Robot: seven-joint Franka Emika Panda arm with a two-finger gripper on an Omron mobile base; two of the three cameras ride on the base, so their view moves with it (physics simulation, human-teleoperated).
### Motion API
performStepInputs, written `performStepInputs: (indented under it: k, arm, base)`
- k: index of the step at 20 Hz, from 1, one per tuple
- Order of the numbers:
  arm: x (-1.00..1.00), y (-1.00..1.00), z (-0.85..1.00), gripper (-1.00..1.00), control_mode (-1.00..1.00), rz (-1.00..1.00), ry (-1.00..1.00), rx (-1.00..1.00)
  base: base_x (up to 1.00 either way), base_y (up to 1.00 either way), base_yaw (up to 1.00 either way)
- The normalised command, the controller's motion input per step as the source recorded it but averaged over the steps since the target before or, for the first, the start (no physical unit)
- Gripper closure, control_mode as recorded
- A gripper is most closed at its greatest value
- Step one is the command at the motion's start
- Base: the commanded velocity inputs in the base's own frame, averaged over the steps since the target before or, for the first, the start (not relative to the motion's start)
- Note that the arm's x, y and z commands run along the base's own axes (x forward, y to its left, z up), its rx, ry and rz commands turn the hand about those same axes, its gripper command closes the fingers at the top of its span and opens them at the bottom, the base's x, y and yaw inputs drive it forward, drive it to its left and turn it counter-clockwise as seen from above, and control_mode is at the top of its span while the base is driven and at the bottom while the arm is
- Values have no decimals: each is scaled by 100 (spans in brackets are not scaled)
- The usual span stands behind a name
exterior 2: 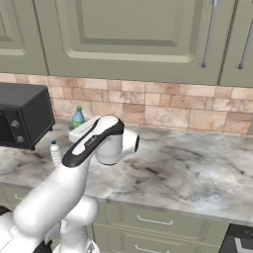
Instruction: Take the bottled waters from the counter and place them in the freezer to freeze. Close the freezer door after placing the bottles.
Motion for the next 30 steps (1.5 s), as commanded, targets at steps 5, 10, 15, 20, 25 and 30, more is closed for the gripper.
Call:
performStepInputs:
  k: [5,10,15,20,25,30]
  arm:
    - [-85,-5,54,100,-100,-3,3,-12]
    - [-50,0,80,100,-100,-3,3,-15]
    - [-63,0,42,100,-100,-1,15,-7]
    - [-68,0,27,100,-100,10,-10,-3]
    - [-38,0,21,100,-100,8,-31,-6]
    - [-7,-4,0,100,-100,0,-10,1]
  base:
    - [0,0,0]
    - [0,0,0]
    - [0,0,0]
    - [0,0,0]
    - [0,0,0]
    - [0,0,0]
